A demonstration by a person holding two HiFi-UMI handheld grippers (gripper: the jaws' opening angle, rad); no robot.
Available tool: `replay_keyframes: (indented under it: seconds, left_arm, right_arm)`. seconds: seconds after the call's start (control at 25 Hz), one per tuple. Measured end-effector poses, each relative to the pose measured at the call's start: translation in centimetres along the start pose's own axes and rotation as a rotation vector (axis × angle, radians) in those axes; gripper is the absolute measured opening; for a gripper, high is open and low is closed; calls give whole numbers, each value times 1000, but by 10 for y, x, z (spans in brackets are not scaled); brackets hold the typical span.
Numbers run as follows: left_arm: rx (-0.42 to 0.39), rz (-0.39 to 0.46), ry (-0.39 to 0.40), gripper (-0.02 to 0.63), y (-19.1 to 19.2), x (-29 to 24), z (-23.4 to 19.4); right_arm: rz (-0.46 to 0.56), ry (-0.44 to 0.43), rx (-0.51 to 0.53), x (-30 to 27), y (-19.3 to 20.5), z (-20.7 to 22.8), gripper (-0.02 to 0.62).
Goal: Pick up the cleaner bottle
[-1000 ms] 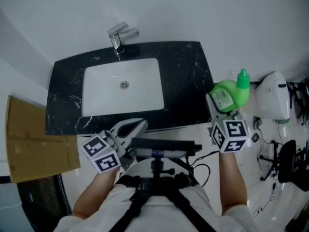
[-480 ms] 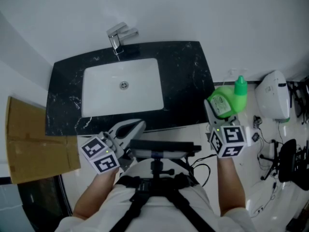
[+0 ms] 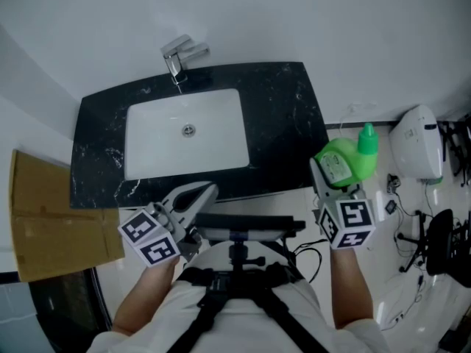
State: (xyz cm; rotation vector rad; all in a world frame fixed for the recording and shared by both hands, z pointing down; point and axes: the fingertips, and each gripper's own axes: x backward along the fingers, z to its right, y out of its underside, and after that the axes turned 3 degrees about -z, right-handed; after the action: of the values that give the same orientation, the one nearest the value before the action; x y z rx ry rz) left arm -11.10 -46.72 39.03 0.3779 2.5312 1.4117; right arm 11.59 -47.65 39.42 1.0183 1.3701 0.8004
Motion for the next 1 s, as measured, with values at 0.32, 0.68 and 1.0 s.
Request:
replay_keyframes:
  seconds: [0.32,0.68,1.0]
  left_arm:
    - [1,4,-8,-5,0,7,-4]
    - [-4,8,-25,-5,2,9,-1]
    - [-55,20,-81,-4,-5,17,-4]
  right_arm:
    - [-11,0,-6,5,8,-9,179]
    - [-5,-27,-29,18,11,-16,179]
    - [-9,-56,-43,19,12,-29,179]
